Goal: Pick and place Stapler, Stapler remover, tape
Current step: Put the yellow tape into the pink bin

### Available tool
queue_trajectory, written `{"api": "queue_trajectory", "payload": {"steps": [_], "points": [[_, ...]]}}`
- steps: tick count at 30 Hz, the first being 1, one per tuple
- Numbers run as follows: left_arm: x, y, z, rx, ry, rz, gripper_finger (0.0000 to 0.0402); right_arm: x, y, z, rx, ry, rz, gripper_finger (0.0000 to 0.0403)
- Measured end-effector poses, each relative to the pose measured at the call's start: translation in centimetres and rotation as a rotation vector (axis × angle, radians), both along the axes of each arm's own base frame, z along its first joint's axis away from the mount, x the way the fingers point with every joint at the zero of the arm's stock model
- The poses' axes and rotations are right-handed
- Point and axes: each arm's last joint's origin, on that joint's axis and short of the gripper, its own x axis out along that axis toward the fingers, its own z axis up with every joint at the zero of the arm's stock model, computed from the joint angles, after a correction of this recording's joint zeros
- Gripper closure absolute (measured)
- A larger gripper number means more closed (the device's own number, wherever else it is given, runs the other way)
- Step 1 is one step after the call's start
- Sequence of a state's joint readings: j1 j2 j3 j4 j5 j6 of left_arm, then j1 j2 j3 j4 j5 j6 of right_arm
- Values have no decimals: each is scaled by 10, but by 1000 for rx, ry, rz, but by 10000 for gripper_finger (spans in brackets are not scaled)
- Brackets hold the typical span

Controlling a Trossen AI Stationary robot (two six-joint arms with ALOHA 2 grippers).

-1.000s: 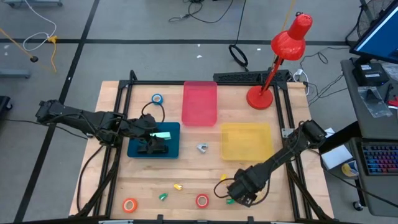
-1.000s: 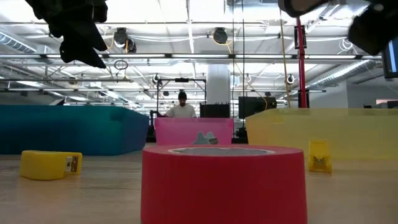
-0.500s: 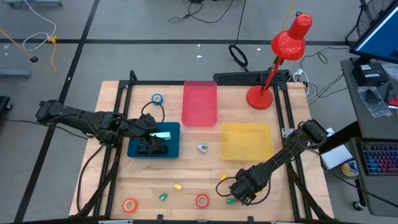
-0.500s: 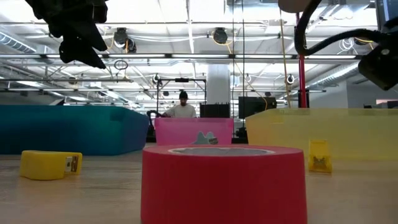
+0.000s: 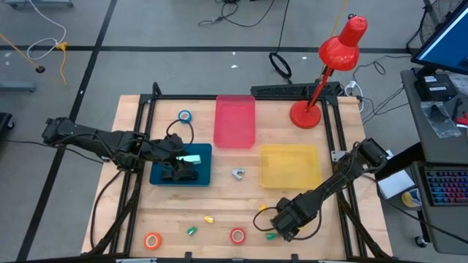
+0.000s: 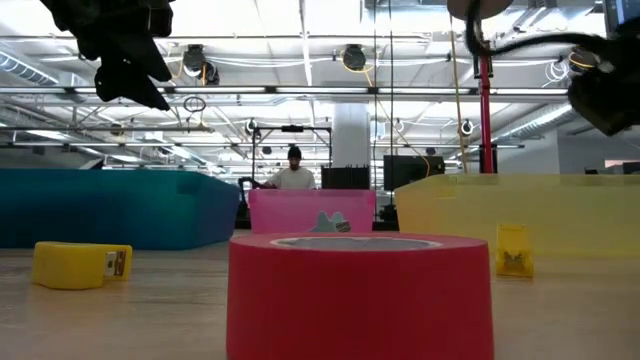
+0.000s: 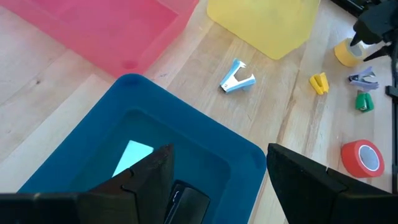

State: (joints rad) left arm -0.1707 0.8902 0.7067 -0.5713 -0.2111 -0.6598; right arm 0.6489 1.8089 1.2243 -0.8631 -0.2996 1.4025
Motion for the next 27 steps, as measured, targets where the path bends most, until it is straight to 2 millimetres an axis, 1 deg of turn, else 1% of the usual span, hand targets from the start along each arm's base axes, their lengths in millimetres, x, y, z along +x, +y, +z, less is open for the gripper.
{"api": "queue_trajectory", "payload": {"steps": [7,15,18,24,27], "points": [[0,0,0,1,0,-1,146,-2,-2,12,8,-35,-26,200],[0,0,0,2,0,-1,146,2,1,14,45,-78,-52,200],[0,0,0,2,0,-1,146,2,1,8,55,-89,-83,200],[0,0,0,1,0,-1,146,-5,-5,-10,39,-52,-148,200],[0,0,0,2,0,-1,146,-7,-6,-16,51,-60,-152,200]]}}
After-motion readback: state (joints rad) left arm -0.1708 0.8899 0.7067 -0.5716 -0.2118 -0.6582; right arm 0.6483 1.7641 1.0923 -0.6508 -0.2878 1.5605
